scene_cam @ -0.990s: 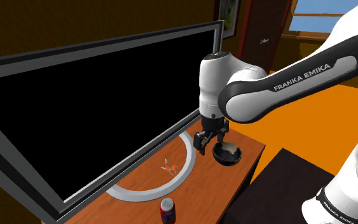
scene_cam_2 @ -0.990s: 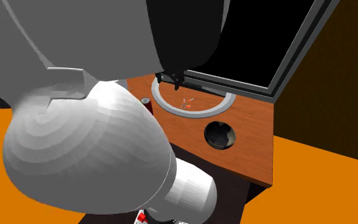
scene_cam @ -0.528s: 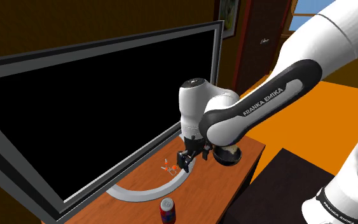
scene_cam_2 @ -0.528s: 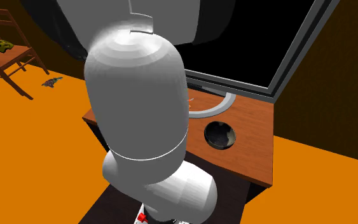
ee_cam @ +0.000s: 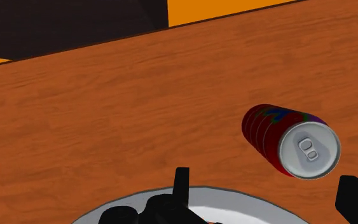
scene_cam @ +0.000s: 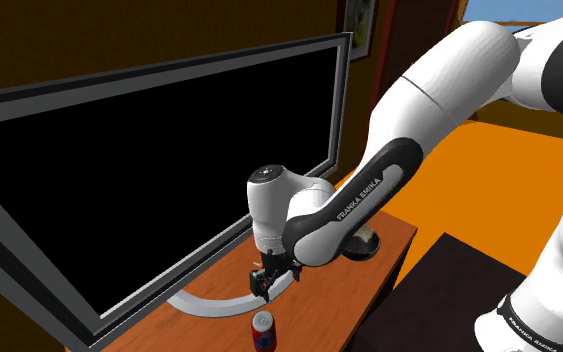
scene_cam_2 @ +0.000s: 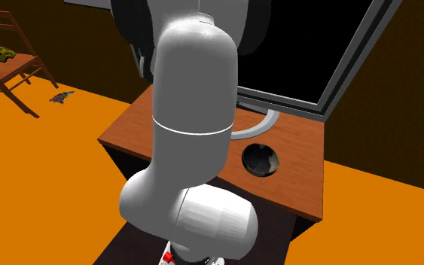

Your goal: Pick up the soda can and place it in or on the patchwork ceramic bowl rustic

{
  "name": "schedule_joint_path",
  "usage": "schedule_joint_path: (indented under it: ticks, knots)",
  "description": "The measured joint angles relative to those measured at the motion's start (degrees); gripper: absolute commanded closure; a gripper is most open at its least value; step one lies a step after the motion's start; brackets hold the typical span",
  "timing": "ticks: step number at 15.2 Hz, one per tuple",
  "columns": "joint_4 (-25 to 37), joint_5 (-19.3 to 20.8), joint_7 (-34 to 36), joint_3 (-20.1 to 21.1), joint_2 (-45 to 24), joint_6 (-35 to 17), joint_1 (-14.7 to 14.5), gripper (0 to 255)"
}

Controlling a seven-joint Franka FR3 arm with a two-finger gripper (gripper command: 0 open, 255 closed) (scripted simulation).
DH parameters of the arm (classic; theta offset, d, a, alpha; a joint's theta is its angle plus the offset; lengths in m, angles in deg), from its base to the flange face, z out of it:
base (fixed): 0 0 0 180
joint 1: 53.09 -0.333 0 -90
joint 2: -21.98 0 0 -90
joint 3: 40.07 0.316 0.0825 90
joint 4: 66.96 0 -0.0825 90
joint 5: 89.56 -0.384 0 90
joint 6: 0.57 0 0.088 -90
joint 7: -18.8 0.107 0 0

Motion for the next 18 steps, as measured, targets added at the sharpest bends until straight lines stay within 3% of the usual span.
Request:
schedule_joint_path:
  ticks: [6, 18]
  knots:
    - [10.80, 4.07, 5.26, -2.64, -13.41, -1.46, -6.26, 0]
    - [13.62, 6.16, 6.87, -4.83, -20.17, -5.22, -8.87, 0]
